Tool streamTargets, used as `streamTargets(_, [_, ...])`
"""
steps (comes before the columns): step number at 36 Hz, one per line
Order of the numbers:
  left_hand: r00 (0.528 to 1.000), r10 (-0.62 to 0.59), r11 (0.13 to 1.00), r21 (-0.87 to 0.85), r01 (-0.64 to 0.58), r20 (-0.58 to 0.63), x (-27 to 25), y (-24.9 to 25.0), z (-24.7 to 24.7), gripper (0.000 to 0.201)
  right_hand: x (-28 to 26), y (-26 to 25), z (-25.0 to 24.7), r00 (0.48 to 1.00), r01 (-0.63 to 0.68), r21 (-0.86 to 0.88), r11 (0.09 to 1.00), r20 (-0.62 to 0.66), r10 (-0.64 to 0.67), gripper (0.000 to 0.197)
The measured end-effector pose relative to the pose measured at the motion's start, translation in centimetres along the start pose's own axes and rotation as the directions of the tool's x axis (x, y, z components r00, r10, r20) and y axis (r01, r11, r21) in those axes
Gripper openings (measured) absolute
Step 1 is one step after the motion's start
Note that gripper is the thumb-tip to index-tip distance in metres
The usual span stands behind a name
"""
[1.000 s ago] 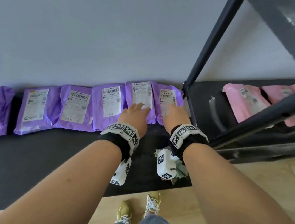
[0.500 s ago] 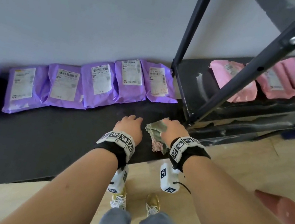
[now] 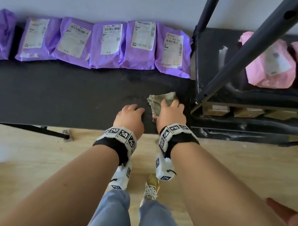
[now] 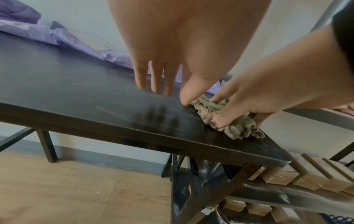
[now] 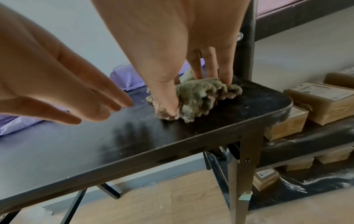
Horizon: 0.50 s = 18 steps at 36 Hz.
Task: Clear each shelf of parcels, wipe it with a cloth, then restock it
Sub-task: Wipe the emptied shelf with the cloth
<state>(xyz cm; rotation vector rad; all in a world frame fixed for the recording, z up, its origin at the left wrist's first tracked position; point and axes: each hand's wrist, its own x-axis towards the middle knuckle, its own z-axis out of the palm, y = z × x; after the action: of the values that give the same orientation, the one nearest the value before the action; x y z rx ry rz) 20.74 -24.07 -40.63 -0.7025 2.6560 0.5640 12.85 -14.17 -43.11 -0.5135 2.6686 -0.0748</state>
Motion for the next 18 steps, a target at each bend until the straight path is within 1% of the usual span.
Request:
streamTargets(3, [1.000,-0.016,1.000,-0.007,0.015,-0.026,-0.7,-0.1,0.0,0.052,-0.4,0.4,-0.2,0.999,0.022,-0.002,1.000,-0.035,-0.022,0.046])
streamTargets(6, [0.999,-0.028,1.000,-0.011,0.027,-0.041,-1.3,-0.1,-0.1,0.052,-1.4,0.8,-0.1,0.999,0.041,-0.018,0.999,-0.035,-0.042,0.041])
streamTargets(9, [0.999,-0.018,1.000,-0.004,0.018,-0.047,-2.1,-0.1,-0.3,0.052,-2.6,1.1,-0.1,0.999,0.042,-0.038,0.998,0.001,-0.042,0.038])
streamTargets(12, [0.999,0.015,1.000,0.016,-0.014,-0.039,-2.8,0.3,-0.7,0.050,-3.5,1.4,-0.6,0.997,0.036,-0.049,0.998,0.076,-0.033,0.033])
streamTargets(14, [0.999,0.041,0.999,0.027,-0.040,-0.036,-3.2,0.6,-1.1,0.051,-4.1,1.9,-1.1,0.993,0.013,-0.009,1.000,0.115,-0.012,0.032])
streamTargets(15, [0.998,0.057,0.998,0.030,-0.056,-0.038,-3.4,0.8,-1.3,0.052,-4.6,2.2,-1.5,0.993,0.000,0.015,1.000,0.122,-0.002,0.028])
streamTargets(18, [0.992,0.117,0.993,0.027,-0.116,-0.051,-4.3,1.8,-2.0,0.053,-6.7,2.9,-2.7,0.995,-0.056,0.100,0.993,0.085,0.047,0.017])
